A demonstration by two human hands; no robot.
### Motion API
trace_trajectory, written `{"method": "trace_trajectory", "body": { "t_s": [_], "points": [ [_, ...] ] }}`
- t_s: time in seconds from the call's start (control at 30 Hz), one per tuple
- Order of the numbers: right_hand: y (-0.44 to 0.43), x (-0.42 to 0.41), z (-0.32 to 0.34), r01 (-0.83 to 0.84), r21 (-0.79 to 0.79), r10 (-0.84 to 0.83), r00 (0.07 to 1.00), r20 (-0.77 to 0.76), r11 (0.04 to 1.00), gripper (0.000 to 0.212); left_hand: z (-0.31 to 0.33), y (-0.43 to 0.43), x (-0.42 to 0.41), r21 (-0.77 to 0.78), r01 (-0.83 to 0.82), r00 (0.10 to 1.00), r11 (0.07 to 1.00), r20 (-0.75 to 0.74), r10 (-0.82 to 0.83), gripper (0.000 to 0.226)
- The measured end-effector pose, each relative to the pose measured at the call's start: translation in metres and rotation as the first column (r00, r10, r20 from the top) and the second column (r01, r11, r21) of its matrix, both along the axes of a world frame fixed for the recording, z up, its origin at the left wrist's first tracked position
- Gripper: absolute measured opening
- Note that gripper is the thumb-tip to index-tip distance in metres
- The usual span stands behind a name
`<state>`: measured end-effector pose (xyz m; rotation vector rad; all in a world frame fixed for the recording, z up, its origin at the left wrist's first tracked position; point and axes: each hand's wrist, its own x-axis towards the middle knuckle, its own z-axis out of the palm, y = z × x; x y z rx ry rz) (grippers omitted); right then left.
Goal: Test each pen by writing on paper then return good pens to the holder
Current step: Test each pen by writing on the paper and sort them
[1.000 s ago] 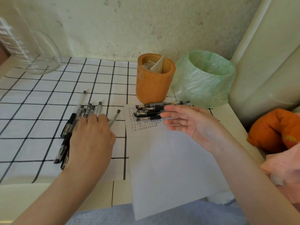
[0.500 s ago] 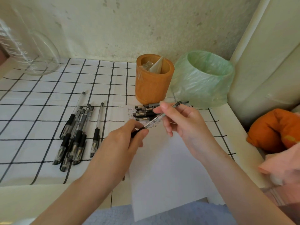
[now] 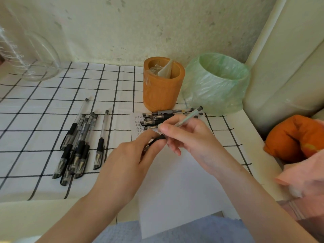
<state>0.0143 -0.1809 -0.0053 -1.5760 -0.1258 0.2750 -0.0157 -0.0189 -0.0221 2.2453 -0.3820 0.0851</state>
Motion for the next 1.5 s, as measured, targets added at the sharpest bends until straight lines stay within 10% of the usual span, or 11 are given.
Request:
{"method": "trace_trajectory", "body": {
  "t_s": [0.27, 0.47, 1.5],
  "points": [
    [-0.045, 0.020, 0.012, 0.274, 0.114, -0.267, 0.961, -0.076, 0.955, 0.030, -0.006, 0.006, -0.002, 0.336, 0.112, 0.993, 0.935, -0.060, -0.098, 0.042],
    [-0.043, 0.028, -0.015, 0.447, -0.144, -0.442, 0.895, 0.066, 0.883, 0.024, -0.009, 0.004, -0.002, 0.505, 0.222, 0.975, 0.834, -0.125, -0.184, 0.067],
    [-0.042, 0.045, -0.064, 0.630, -0.217, -0.502, 0.745, 0.439, 0.745, 0.039, -0.014, 0.001, 0.000, 0.547, 0.240, 0.970, 0.802, -0.159, -0.182, 0.068]
  ]
}}
